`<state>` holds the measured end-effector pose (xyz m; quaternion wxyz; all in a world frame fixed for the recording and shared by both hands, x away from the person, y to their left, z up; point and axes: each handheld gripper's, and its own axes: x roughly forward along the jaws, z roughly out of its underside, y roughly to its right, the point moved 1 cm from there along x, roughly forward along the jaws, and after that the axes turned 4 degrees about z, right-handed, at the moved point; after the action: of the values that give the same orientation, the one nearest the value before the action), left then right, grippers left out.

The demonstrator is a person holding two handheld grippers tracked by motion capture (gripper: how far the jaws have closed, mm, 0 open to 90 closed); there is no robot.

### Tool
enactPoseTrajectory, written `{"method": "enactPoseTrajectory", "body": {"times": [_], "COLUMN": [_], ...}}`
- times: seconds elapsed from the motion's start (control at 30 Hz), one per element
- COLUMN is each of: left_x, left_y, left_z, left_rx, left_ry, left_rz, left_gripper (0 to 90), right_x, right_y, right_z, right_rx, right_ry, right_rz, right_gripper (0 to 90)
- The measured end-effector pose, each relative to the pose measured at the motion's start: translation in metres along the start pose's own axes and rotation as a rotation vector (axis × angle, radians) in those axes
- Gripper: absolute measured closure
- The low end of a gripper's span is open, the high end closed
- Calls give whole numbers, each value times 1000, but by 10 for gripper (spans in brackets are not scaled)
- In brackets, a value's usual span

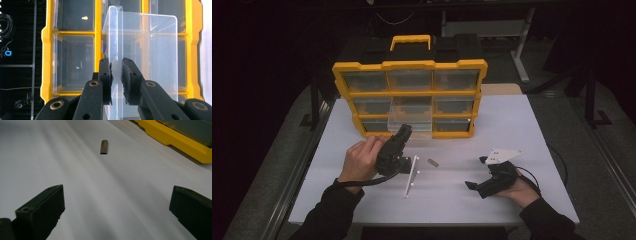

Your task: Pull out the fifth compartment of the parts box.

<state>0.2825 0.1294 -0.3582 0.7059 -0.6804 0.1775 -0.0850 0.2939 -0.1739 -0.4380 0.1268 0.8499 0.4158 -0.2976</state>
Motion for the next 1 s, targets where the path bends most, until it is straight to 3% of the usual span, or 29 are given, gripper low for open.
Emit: {"method": "enactPoseTrajectory", "body": {"times": [0.53,1.0], "left_x": [-3,-14], "left_y": [-4,6], "left_z": [4,15], "left_rx": [-24,-26], "left_ry": [8,20], "left_rz": [-2,-16], "left_gripper": [656,539], "right_x": [0,1], "right_y": [0,-1], "right_z": [0,0], "right_rx": [-2,-4], "right_ry": [-2,-4], "right_rz": [1,4], "right_gripper": [0,0]}}
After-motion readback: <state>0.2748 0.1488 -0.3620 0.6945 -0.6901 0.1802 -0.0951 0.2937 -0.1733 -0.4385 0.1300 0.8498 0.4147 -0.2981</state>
